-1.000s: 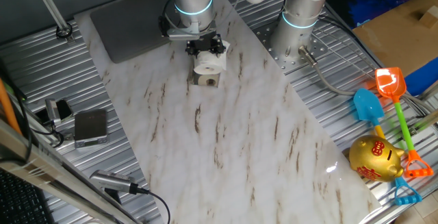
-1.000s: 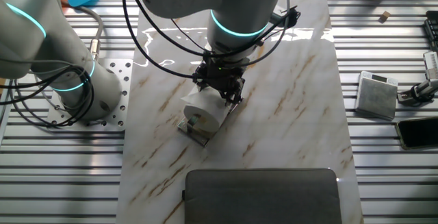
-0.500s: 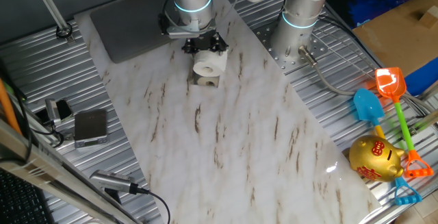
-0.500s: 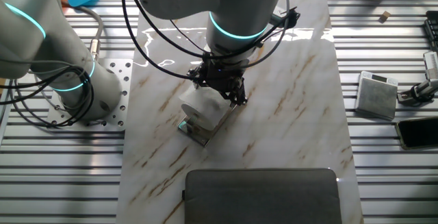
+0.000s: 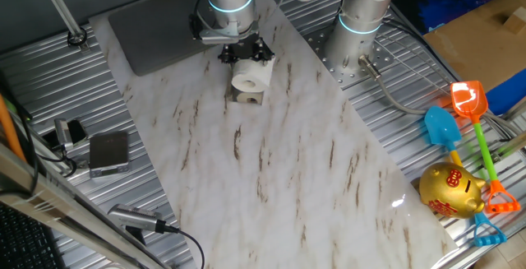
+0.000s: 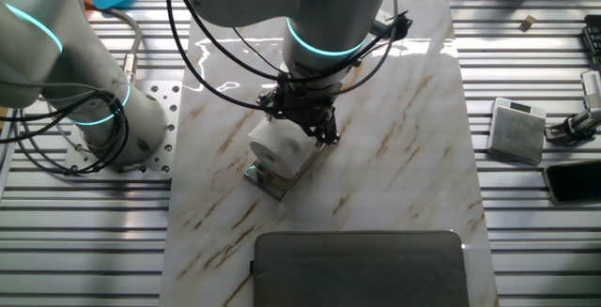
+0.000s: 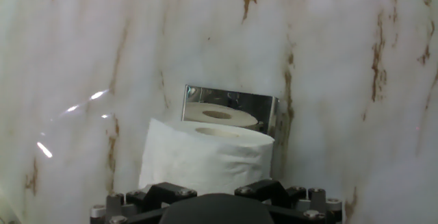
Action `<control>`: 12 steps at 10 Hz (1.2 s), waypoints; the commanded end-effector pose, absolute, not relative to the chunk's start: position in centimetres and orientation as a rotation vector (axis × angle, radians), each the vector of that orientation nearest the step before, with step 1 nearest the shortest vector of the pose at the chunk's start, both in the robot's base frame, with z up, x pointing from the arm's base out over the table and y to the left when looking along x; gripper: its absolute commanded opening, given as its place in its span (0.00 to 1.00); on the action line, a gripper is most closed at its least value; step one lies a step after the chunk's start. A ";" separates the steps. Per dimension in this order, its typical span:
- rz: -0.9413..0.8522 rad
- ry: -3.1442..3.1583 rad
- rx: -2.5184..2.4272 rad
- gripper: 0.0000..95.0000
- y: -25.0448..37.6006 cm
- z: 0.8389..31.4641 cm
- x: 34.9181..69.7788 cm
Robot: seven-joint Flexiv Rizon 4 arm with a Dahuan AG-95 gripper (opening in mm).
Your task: Take the roll of paper down from the shelf
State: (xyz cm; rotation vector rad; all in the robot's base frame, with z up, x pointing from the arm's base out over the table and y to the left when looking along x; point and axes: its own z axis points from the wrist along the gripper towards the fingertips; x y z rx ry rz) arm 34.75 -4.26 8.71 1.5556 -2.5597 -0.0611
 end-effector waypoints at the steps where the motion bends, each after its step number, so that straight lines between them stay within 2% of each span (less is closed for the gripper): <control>1: -0.064 -2.565 1.540 1.00 -4.3 8.9 34.7; 9: -0.057 -2.587 1.467 1.00 0.4 9.8 35.0; 10: -0.058 -2.585 1.471 1.00 0.9 9.8 35.8; 12: -0.075 -2.580 1.473 1.00 2.7 10.2 39.9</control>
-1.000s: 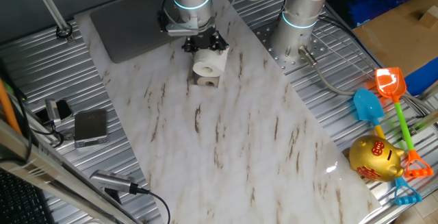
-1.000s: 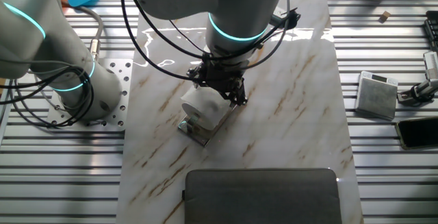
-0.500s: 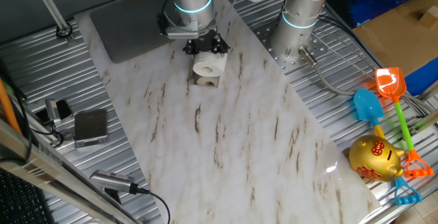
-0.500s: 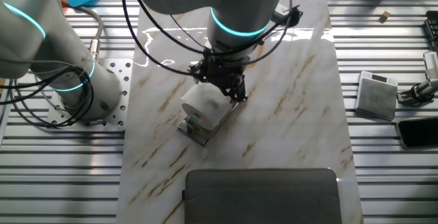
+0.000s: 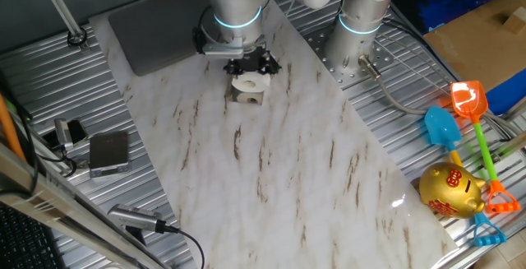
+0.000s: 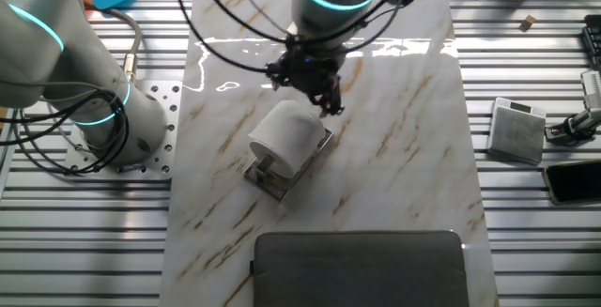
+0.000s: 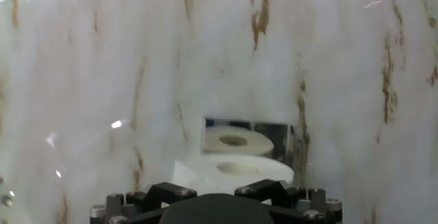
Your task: Take the roll of paper down from the shelf
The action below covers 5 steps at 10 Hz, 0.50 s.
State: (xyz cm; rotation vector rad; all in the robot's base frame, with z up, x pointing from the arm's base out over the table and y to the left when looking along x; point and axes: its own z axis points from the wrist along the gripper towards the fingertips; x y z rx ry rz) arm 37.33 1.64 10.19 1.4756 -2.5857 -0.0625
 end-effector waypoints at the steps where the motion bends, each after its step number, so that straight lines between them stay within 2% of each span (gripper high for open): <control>1: -0.082 -2.582 1.471 1.00 3.5 10.3 41.4; 5: -0.073 -2.594 1.447 1.00 6.8 10.3 45.7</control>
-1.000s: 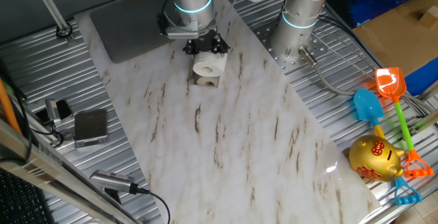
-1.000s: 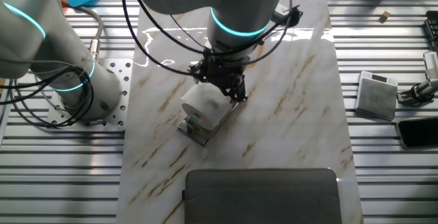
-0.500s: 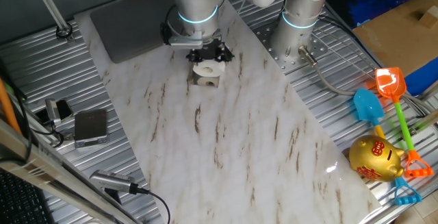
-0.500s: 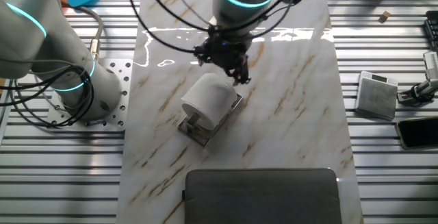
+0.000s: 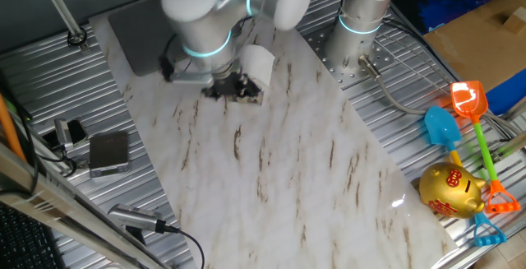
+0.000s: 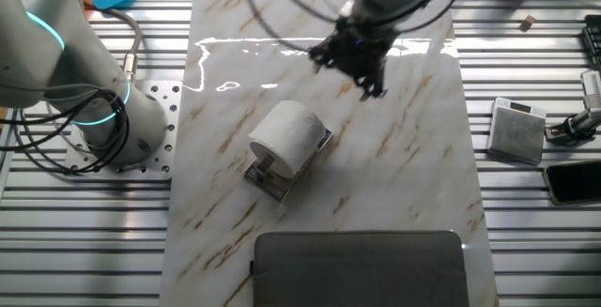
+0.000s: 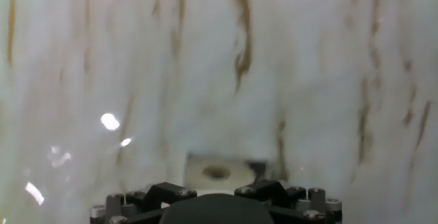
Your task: Take the roll of paper down from the shelf
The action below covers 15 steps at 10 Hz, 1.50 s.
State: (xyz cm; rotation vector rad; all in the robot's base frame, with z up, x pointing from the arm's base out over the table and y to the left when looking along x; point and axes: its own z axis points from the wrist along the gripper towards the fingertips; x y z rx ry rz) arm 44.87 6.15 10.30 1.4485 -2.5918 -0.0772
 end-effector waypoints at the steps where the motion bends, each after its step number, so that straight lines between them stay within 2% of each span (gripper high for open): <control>1: -0.074 -2.596 1.447 1.00 7.3 10.4 46.3; 2: -0.077 -2.590 1.459 0.80 7.5 10.5 46.9; 3: -0.072 -2.596 1.457 0.40 7.6 10.5 47.7; 4: -0.073 -2.597 1.456 0.20 7.7 10.4 48.2; 5: -0.075 -2.597 1.462 0.20 7.8 10.3 48.6; 6: -0.087 -2.606 1.497 0.00 7.8 9.9 49.2; 11: -0.063 -2.660 1.387 0.00 7.6 9.5 49.2; 15: -0.047 -2.813 1.107 0.00 7.6 9.5 49.2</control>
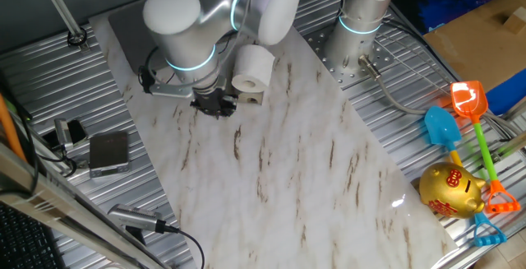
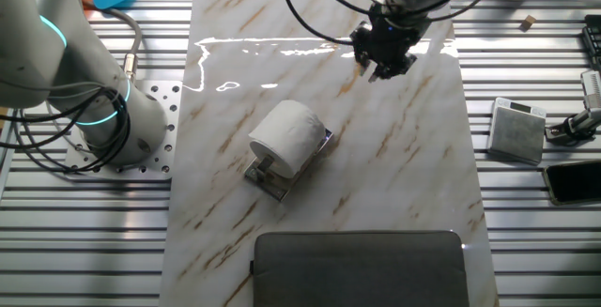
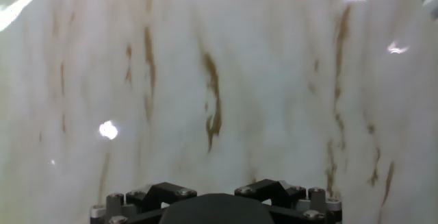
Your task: Take the roll of paper down from the shelf
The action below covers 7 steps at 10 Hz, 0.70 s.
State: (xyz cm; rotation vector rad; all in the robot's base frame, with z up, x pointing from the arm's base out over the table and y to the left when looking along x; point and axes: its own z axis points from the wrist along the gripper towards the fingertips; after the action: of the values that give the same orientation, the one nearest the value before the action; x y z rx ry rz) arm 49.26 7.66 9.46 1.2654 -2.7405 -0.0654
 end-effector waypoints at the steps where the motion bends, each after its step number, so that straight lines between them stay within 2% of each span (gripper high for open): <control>1: -0.043 -2.825 1.072 0.00 7.6 9.5 49.2; 7: -0.052 -2.815 1.101 0.00 7.6 9.5 49.2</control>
State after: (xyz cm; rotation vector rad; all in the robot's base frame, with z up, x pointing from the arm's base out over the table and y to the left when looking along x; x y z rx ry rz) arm 49.17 7.62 9.45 1.0426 -2.8355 -0.0387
